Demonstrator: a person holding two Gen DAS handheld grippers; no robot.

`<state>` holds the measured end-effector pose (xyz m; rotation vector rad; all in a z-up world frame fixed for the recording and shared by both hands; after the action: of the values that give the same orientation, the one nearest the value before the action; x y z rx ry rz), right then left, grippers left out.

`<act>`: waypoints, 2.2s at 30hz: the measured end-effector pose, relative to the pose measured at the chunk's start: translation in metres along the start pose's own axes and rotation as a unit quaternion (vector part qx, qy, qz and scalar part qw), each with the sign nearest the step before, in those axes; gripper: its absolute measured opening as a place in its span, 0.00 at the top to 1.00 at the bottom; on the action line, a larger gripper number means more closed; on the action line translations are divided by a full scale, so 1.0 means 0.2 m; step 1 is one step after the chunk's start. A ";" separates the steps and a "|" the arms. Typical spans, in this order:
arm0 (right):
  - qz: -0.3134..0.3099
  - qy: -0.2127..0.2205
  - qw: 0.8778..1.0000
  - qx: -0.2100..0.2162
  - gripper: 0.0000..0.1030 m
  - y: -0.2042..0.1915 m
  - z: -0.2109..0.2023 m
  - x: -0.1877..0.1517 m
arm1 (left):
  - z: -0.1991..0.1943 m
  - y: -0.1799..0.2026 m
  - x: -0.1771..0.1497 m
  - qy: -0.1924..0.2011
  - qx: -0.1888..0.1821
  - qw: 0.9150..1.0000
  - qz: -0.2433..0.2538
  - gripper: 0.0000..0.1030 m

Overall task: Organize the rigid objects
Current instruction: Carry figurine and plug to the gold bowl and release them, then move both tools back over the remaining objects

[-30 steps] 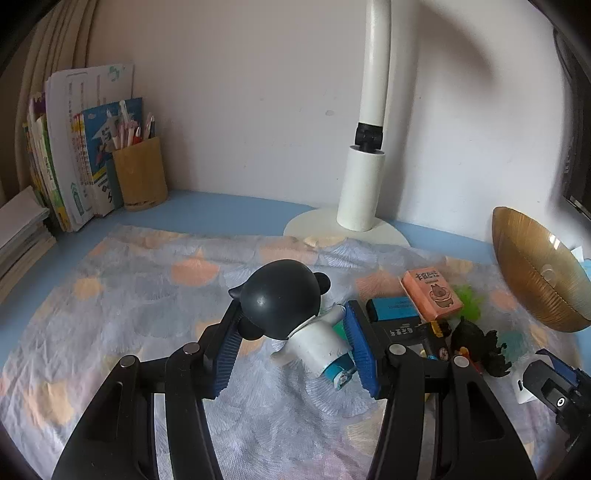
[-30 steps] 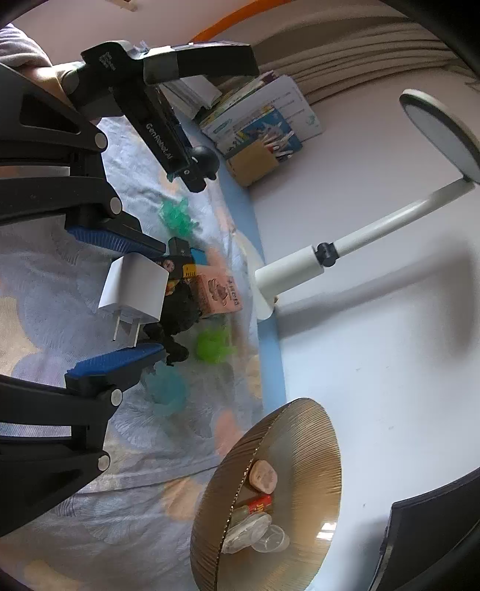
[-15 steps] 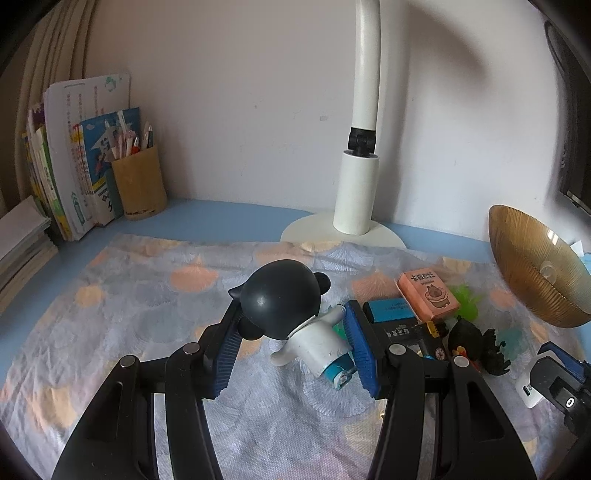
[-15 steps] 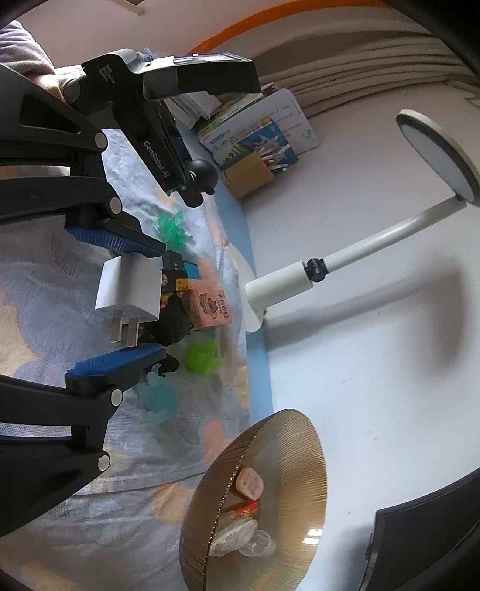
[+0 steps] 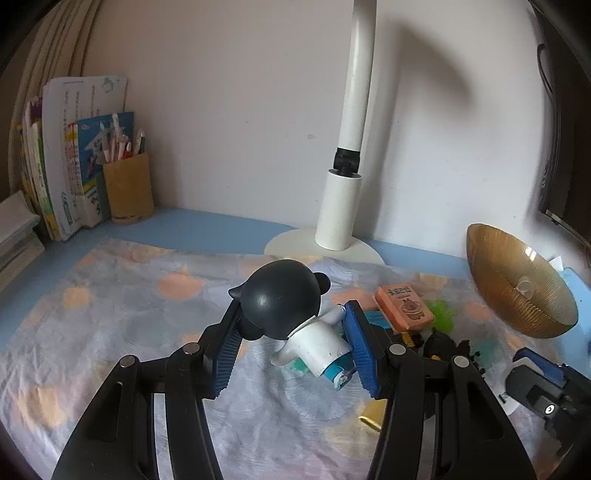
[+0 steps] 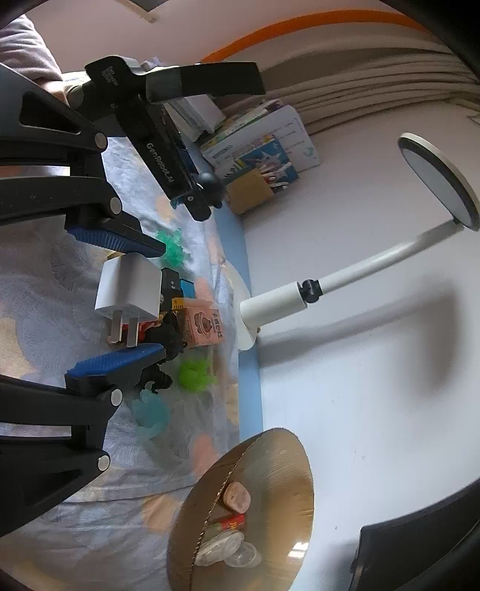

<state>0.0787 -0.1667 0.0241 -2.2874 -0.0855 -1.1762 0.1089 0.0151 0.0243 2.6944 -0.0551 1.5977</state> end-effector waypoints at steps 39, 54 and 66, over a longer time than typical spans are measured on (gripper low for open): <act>0.110 0.030 0.986 -0.122 0.54 0.99 -0.26 0.62 | 0.18 1.23 0.33 -0.035 -0.179 0.974 0.135 0.50; 0.176 0.029 0.980 -0.088 0.00 1.06 -0.28 0.65 | 0.19 1.49 0.27 -0.120 -0.298 0.936 0.142 0.01; 0.191 0.047 0.977 -0.081 0.00 0.89 -0.41 0.69 | 0.07 1.25 0.33 -0.093 -0.235 0.958 0.139 0.01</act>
<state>0.1565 -0.3849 0.0880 -2.2449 0.4820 -1.1145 0.1439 -0.2369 0.0725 2.5152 -0.7445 1.1743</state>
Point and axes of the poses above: each gripper's, at about its wrist camera, not at the fingertips, and z roughly the way its jaws point, y to its right, x to its top, the point moved 6 cm from there along z, roughly the way its jaws point, and after that the axes turned 8 degrees about z, right-handed, at the moved point
